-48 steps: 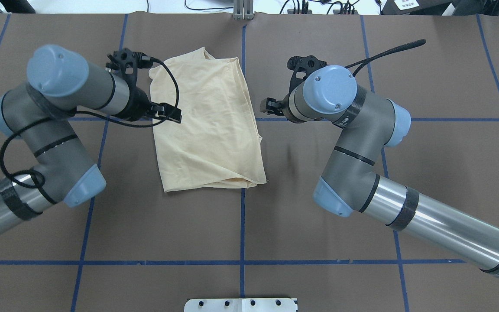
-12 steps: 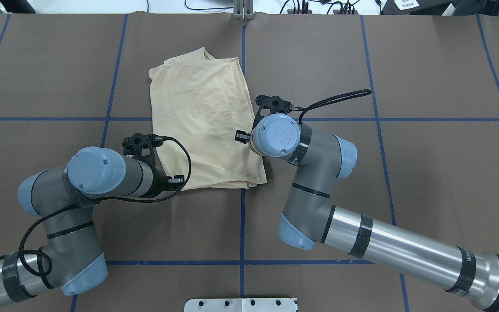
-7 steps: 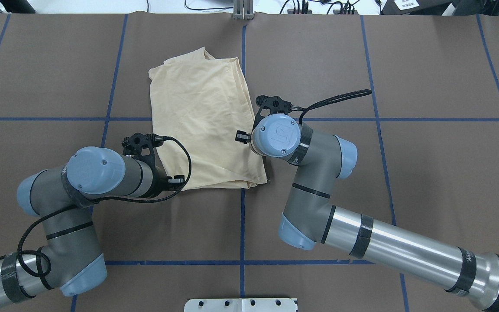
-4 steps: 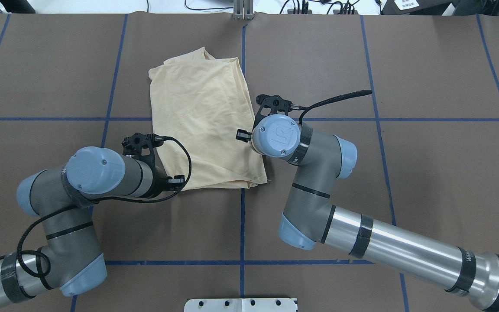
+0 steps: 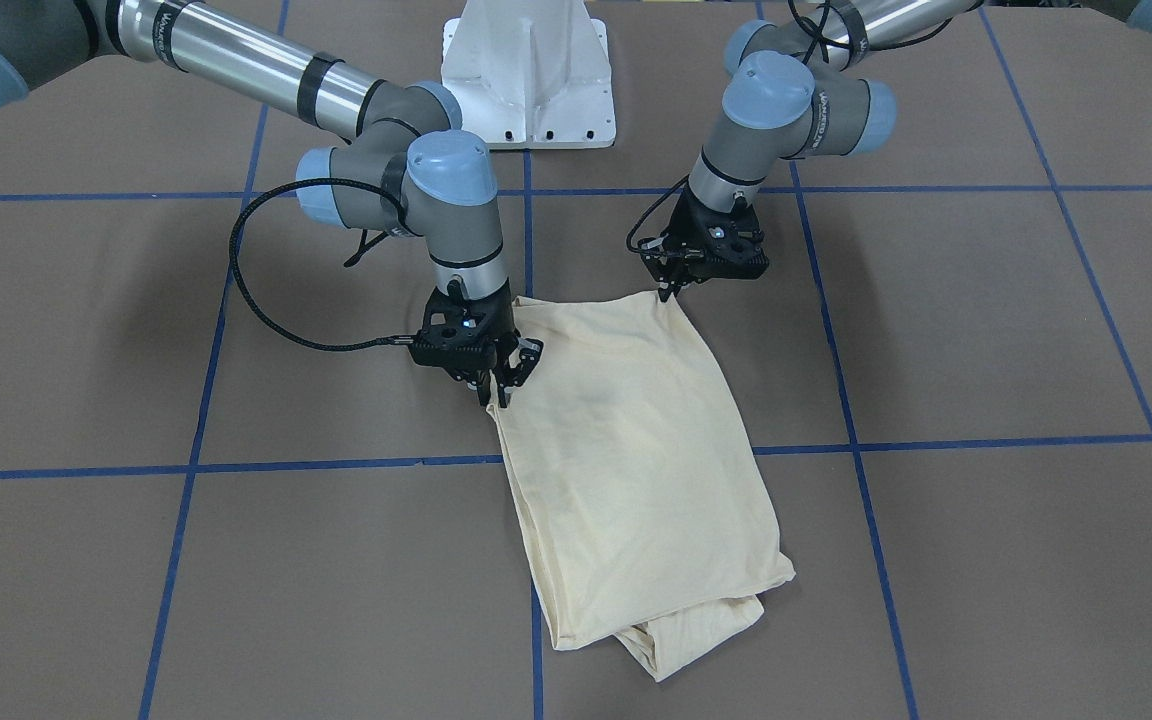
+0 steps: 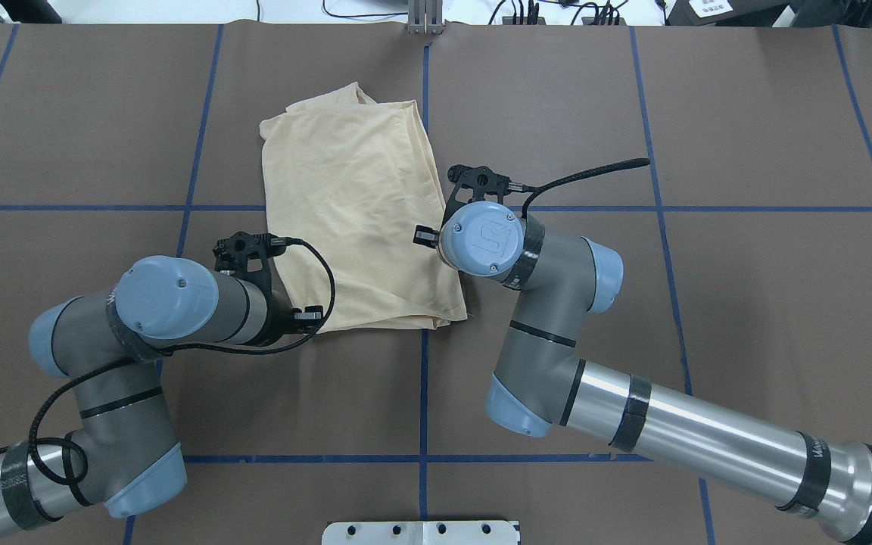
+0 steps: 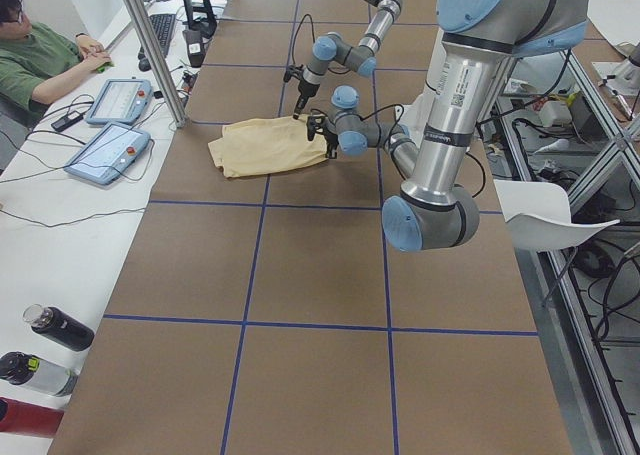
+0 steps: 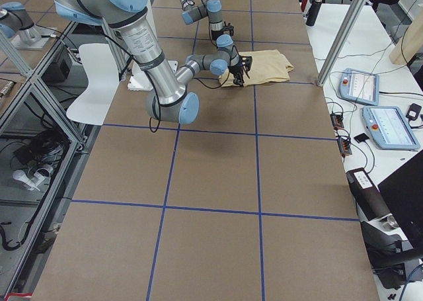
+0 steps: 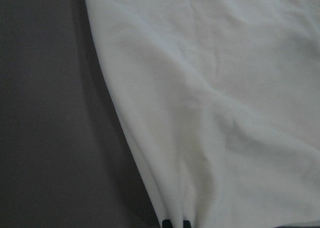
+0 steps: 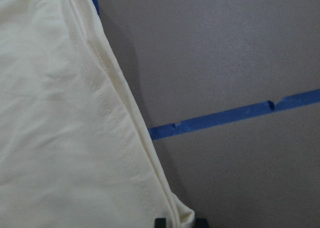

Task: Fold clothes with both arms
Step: 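Grasp the near corners of the folded shirt with both grippers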

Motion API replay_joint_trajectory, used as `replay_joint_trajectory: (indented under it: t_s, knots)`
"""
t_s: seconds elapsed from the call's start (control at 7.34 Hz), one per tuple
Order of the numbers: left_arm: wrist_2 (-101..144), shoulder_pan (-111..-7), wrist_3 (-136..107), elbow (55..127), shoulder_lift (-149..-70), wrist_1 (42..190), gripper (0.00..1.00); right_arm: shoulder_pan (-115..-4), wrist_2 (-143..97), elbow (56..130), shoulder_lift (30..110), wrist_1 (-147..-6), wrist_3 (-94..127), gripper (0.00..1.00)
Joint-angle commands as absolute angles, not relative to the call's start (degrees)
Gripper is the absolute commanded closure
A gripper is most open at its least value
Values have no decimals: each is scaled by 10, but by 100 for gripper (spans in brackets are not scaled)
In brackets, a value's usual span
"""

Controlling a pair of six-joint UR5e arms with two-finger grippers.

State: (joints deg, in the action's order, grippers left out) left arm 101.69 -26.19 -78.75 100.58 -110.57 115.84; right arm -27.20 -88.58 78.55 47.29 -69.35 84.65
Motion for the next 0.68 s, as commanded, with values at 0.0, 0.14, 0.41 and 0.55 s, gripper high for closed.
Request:
replay_joint_trajectory:
  t_s: [0.0,0.14,0.41,0.55]
  knots:
    - [1017,-262,-787,1006,-1106,1158,100,-271,-885,784,472,-693,846,67]
    - [1017,-262,-787,1006,-1106,1158,100,-271,-885,783,468,-693,847,70]
    - [1017,-262,-787,1008,-1106,1158,100,-269,-885,771,459,-694,852,100]
    - [1018,-262,-787,1008,-1106,1158,100,-268,-885,772,459,-693,853,100]
